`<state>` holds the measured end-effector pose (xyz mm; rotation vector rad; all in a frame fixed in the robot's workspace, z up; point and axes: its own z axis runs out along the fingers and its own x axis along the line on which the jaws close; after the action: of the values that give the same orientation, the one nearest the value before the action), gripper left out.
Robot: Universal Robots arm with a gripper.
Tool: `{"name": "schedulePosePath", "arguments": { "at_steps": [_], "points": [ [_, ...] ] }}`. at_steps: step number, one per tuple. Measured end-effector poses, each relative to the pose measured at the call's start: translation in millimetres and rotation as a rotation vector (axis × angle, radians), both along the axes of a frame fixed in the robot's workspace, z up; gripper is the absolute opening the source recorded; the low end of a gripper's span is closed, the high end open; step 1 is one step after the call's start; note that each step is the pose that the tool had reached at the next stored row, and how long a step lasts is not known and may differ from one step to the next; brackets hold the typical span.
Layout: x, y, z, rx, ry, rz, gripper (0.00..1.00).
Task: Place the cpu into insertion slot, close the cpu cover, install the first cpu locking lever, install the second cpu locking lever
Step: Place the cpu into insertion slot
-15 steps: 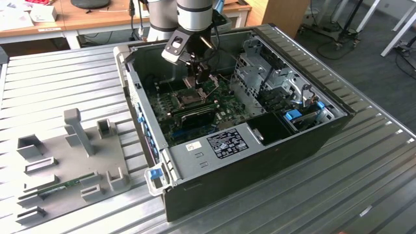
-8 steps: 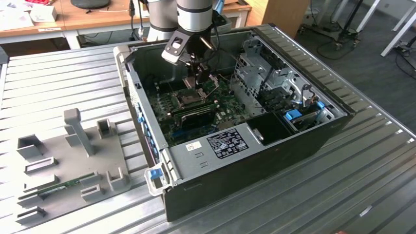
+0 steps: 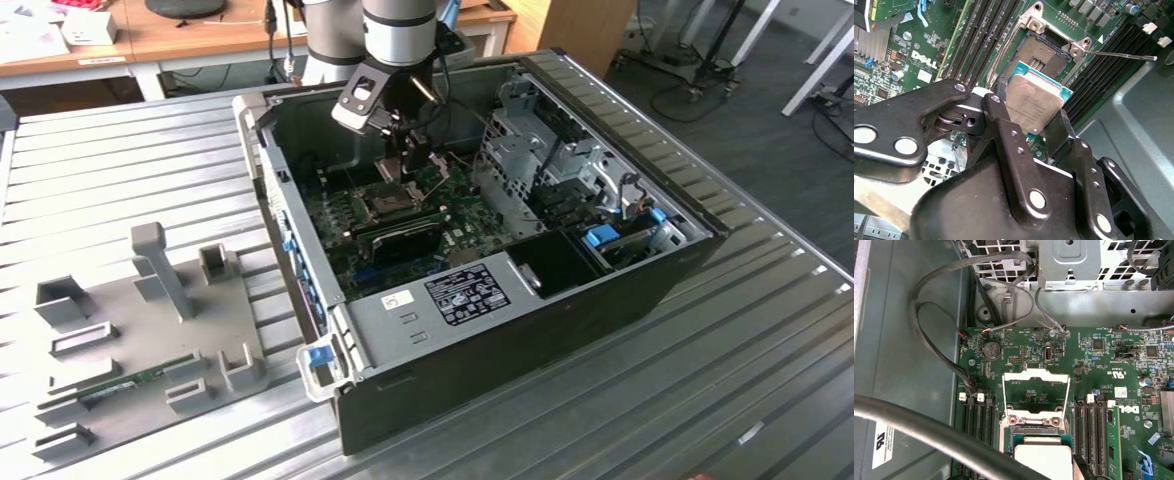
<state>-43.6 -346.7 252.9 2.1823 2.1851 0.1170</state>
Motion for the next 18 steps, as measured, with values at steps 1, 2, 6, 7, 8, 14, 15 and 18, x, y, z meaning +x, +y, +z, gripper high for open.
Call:
{"name": "schedulePosePath", "arguments": {
  "at_steps": [1,2,6,7,8,14,15,18],
  "points": [
    [0.0,0.0,0.0,0.0,0.0,0.0,0.54],
    [0.0,0.0,0.0,0.0,0.0,0.0,0.54],
    [0.0,0.0,-0.9,0.0003,-0.0001,0.0,0.54],
    [0.0,0.0,-1.4,0.0001,0.0,0.0,0.54],
    [0.0,0.0,-2.0,0.0,0.0001,-0.001,0.54],
    [0.0,0.0,-4.0,-0.0002,0.0002,-0.039,0.54],
    [0.0,0.0,-4.1,-0.0001,0.0001,-0.039,0.54],
    [0.0,0.0,-4.3,0.0009,0.0013,-0.039,0.54]
  ]
}}
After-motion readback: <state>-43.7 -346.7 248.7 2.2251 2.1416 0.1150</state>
